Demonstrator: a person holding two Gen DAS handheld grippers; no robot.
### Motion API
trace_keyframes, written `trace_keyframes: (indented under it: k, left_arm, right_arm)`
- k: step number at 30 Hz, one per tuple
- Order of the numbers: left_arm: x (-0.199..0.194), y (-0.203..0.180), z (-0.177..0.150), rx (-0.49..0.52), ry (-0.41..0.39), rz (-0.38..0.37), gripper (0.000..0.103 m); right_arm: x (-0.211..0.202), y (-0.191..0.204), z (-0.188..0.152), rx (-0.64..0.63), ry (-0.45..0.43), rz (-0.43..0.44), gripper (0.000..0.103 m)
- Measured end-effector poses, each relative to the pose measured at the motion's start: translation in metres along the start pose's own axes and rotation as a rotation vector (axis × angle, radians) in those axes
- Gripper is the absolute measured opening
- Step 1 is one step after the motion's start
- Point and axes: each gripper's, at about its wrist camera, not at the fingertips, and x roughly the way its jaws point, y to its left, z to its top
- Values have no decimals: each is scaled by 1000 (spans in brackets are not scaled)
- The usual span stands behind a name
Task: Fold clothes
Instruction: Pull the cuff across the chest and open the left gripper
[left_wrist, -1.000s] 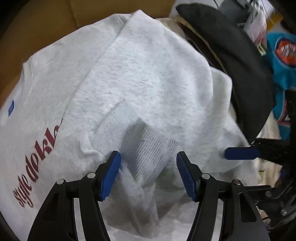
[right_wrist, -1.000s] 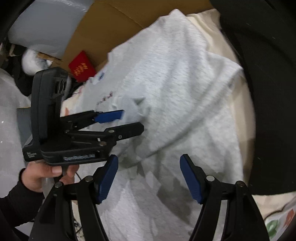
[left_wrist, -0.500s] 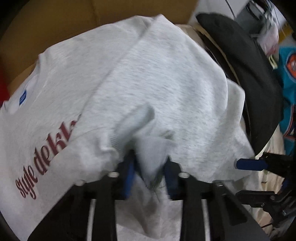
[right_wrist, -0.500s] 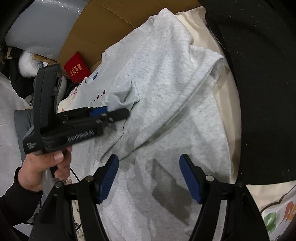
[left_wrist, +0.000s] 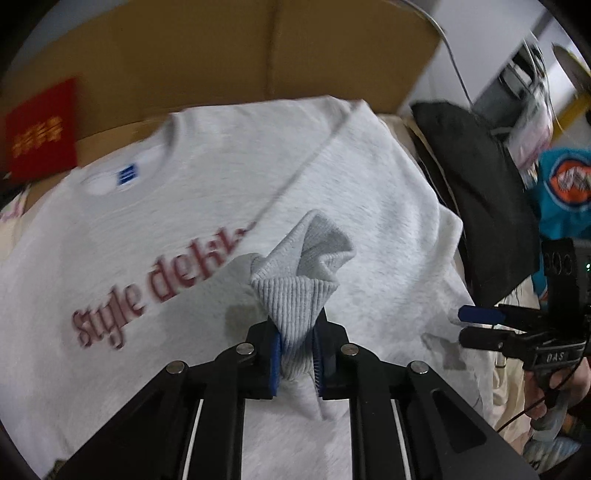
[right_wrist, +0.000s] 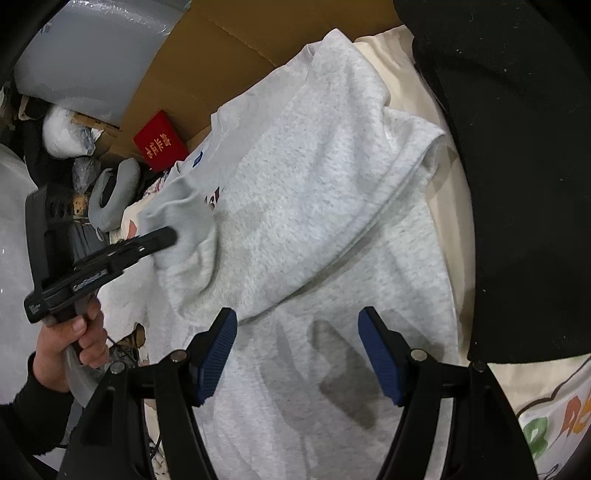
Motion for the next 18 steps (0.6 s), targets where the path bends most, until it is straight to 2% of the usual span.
trace_keyframes:
  k: [10,18]
  left_arm:
    - [-34,66,-42,-201,-36,28,12]
    - [-26,108,-82,-333,7,22,12]
  right_arm:
    - [-9,6,0,7,-26,-7,67]
    - [-3,10,-3,1,-12,-21,67]
